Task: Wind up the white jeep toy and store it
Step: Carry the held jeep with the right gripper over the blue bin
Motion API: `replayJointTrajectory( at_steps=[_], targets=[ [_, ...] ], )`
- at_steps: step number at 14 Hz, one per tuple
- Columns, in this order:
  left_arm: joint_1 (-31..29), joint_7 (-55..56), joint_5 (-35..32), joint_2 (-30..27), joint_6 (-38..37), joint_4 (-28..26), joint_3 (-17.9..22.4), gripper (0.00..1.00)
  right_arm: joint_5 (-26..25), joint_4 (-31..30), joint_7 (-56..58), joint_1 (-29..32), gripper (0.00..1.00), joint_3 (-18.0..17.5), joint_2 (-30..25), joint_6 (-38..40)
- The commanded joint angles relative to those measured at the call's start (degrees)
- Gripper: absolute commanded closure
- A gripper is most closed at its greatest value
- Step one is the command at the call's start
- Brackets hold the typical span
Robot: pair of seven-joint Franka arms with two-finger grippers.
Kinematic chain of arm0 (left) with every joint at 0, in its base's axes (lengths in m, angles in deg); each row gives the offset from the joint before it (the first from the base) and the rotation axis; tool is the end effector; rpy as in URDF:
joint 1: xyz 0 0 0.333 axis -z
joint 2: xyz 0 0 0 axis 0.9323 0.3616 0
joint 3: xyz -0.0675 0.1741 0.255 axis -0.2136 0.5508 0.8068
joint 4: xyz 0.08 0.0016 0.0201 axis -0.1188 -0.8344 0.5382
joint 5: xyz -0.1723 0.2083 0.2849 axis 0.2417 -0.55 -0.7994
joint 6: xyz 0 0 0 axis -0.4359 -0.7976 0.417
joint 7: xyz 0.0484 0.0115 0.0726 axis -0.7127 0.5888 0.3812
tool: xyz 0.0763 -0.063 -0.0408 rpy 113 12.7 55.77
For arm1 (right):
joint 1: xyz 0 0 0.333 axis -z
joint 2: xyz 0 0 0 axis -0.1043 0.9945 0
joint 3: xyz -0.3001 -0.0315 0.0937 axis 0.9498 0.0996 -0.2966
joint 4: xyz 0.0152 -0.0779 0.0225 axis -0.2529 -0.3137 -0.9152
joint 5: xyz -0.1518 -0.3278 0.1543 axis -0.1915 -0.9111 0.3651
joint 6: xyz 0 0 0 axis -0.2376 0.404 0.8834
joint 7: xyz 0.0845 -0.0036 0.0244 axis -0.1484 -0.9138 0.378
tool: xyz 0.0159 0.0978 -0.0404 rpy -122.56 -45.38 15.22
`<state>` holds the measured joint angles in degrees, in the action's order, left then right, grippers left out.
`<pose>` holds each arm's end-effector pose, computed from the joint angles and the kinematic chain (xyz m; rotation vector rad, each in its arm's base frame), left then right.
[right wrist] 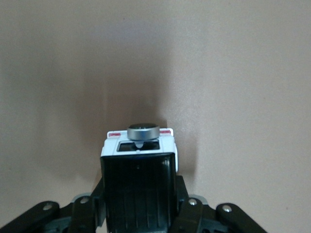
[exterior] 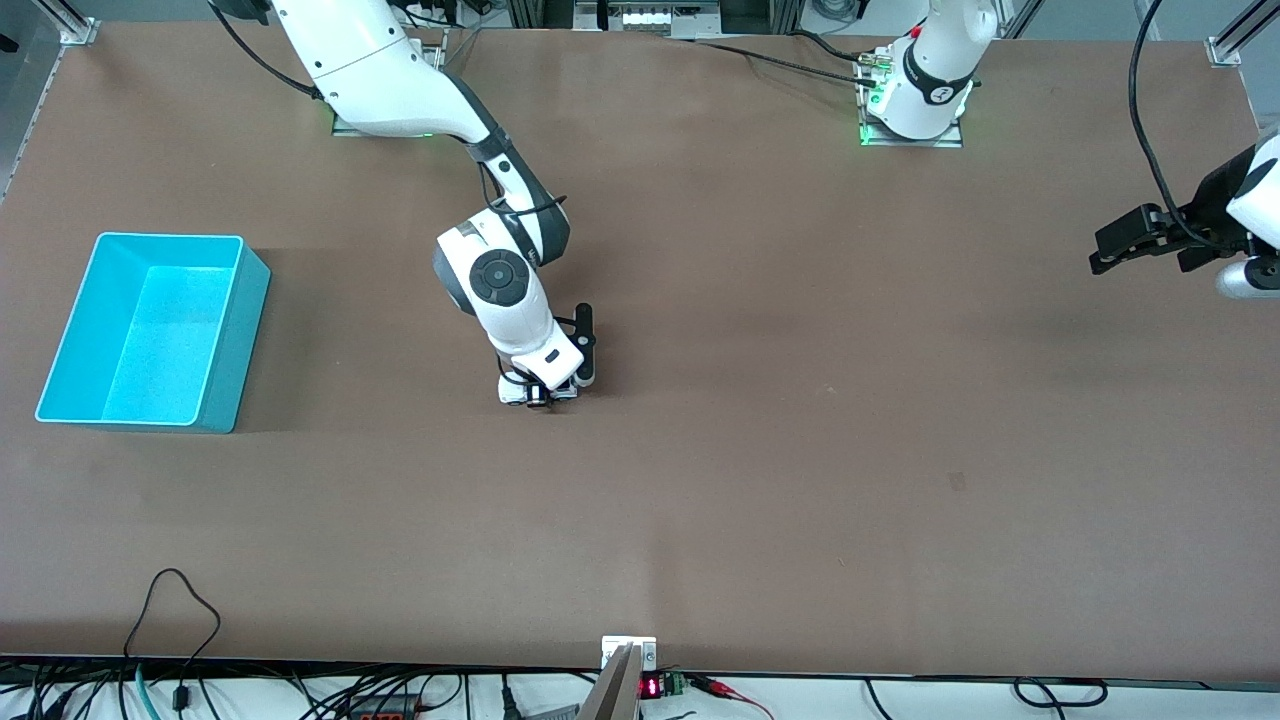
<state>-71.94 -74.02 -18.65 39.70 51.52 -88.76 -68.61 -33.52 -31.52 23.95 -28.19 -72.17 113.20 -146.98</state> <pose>0.5700 0.0007 0.6117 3.1199 0.0840 -0.0626 0.5664 0.3696 0.1818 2.0939 2.2325 0.1056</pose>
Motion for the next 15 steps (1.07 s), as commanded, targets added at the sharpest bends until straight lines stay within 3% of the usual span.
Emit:
replayJointTrajectory(
  at_steps=[1, 8, 15],
  targets=[
    [-0.46, -0.72, 0.49, -1.2, -0.16, -0.88, -0.19, 0.0, 0.8, -0.01, -0.45, -1.41, 1.0, 1.4, -0.28, -0.18],
    [-0.46, -0.72, 0.49, -1.2, -0.07, -0.88, -0.19, 0.0, 0.89, 0.08, -0.19, -0.37, 1.0, 6.58, -9.41, 7.1],
    [-0.46, -0.72, 0.49, -1.2, -0.16, -0.88, -0.19, 0.0, 0.98, -0.63, -9.31, 12.53, 1.0, 6.77, -23.12, 20.45]
  ],
)
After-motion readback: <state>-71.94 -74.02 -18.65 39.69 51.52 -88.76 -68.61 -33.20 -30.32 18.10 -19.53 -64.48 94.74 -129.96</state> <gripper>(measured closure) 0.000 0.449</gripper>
